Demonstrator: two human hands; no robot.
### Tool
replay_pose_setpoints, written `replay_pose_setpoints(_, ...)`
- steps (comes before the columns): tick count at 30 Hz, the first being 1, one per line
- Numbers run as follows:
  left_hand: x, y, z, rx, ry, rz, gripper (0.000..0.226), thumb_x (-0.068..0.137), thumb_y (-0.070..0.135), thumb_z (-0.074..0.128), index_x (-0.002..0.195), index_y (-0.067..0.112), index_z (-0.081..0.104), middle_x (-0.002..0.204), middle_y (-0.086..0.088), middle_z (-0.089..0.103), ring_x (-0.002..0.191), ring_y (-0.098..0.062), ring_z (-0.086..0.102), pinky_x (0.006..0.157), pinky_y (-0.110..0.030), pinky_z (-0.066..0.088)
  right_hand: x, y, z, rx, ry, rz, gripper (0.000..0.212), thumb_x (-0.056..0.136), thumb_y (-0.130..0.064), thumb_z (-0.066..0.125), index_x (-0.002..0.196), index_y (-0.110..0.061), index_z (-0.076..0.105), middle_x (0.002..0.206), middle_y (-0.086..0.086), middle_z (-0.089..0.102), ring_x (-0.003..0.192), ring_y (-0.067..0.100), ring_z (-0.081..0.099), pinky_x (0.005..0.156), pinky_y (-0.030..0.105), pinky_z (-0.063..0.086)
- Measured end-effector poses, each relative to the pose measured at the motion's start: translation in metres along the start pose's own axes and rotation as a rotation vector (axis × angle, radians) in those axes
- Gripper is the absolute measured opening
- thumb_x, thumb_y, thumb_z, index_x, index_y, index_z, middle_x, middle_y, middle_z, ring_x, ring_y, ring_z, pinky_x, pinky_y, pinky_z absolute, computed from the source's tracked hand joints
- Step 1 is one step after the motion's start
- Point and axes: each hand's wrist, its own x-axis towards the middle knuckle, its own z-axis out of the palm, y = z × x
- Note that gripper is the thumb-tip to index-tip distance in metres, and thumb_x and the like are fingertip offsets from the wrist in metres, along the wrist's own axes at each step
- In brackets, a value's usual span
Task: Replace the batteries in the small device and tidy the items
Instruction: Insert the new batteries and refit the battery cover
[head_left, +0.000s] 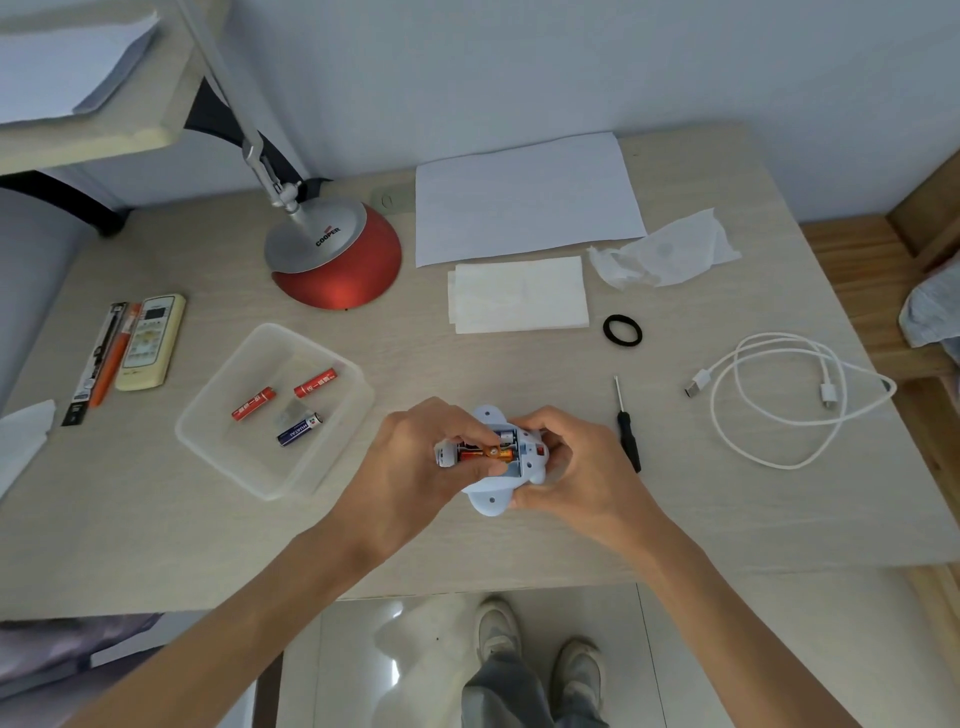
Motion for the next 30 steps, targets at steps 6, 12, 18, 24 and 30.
replay_pose_setpoints(6, 0.006, 0.001, 0.005, 0.079, -0.017, 0.120, 0.023, 0.079, 0.024, 0.095, 0.097, 0.032, 0.084, 0.093, 0.016, 0.074, 0.095, -0.013, 0.068, 0.083, -0.038, 0.057, -0.001, -0.001, 0.000, -0.012, 0.007, 0.003, 0.057, 0.060, -0.022, 0.104, 0.107, -0.022, 0.072, 0.091, -0.008, 0.076, 0.079, 0.014, 0.072, 0.075, 0.036, 0.062)
replay_pose_setpoints(12, 0.012, -0.004, 0.011, 0.079, -0.065, 0.147, 0.017, 0.082, 0.035, 0.092, 0.098, 0.036, 0.086, 0.089, 0.014, 0.074, 0.094, -0.016, 0.063, 0.080, -0.041, 0.055, -0.002, -0.002, 0.001, 0.005, 0.011, 0.001, 0.056, 0.062, -0.024, 0.104, 0.108, -0.022, 0.072, 0.092, -0.008, 0.076, 0.081, 0.016, 0.073, 0.077, 0.039, 0.063)
replay_pose_setpoints(18, 0.012, -0.008, 0.016, 0.132, -0.080, 0.239, 0.017, 0.086, 0.045, 0.083, 0.102, 0.040, 0.085, 0.087, 0.014, 0.071, 0.094, -0.018, 0.058, 0.080, -0.028, 0.051, -0.001, -0.002, 0.000, -0.001, 0.001, -0.004, 0.056, 0.063, -0.022, 0.103, 0.110, -0.022, 0.072, 0.094, -0.008, 0.077, 0.083, 0.017, 0.075, 0.079, 0.042, 0.063)
replay_pose_setpoints(24, 0.014, -0.009, 0.015, 0.138, -0.106, 0.245, 0.014, 0.090, 0.041, 0.082, 0.104, 0.041, 0.085, 0.083, 0.014, 0.068, 0.093, -0.017, 0.055, 0.080, -0.019, 0.044, -0.002, -0.001, 0.000, 0.003, 0.003, -0.001, 0.056, 0.063, -0.021, 0.103, 0.110, -0.021, 0.072, 0.094, -0.007, 0.077, 0.083, 0.017, 0.075, 0.079, 0.044, 0.063)
replay_pose_setpoints(30, 0.011, -0.009, 0.014, 0.171, -0.101, 0.290, 0.015, 0.094, 0.044, 0.077, 0.103, 0.037, 0.086, 0.091, 0.015, 0.068, 0.094, -0.014, 0.054, 0.085, -0.021, 0.042, -0.002, 0.000, 0.000, -0.006, 0.000, 0.002, 0.054, 0.063, -0.020, 0.102, 0.108, -0.023, 0.072, 0.092, -0.008, 0.076, 0.080, 0.017, 0.074, 0.077, 0.042, 0.063)
